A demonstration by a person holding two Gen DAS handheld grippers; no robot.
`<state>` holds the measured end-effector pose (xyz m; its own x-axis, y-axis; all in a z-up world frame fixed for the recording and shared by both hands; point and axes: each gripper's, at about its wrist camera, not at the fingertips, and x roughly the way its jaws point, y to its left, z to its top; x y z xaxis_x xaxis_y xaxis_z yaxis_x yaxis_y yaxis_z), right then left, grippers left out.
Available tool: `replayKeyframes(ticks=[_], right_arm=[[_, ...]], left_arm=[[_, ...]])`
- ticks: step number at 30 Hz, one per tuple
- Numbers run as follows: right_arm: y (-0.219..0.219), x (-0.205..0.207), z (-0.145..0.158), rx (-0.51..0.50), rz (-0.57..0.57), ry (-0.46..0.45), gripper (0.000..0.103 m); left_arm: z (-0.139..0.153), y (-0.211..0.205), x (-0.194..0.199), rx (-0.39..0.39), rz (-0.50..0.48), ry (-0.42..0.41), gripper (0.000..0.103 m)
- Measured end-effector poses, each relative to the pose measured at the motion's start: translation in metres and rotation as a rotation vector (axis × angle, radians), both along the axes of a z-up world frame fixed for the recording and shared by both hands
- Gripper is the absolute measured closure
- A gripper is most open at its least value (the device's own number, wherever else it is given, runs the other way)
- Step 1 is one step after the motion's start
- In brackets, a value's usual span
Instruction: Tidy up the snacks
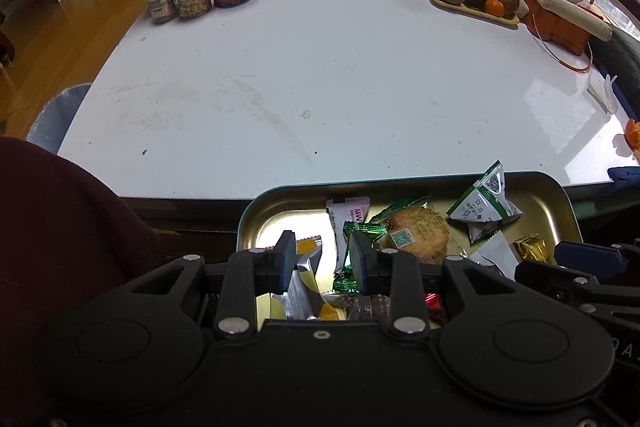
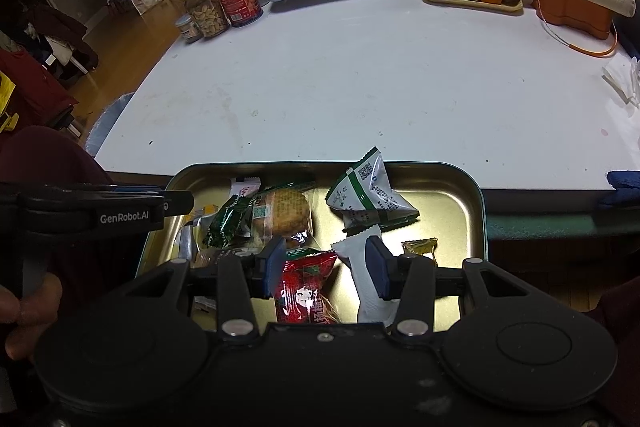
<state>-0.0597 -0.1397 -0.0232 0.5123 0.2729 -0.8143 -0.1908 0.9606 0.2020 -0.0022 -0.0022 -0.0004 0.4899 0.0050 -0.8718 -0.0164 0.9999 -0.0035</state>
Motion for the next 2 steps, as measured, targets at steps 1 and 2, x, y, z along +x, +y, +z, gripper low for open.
replayKeyframes(ticks=[1, 2], right_arm=[[-0.0003, 0.0000, 0.0002, 0.001, -0.001, -0.001, 0.056], [-0.0006, -0.0001, 0.0005, 0.003, -0.002, -0.001, 0.056]], left_arm=[[0.0008, -0.0008, -0.0003, 0.007, -0.003, -0.007, 0.063], [0.0015, 0.0003, 0.0001, 0.004, -0.001, -0.011, 0.063]])
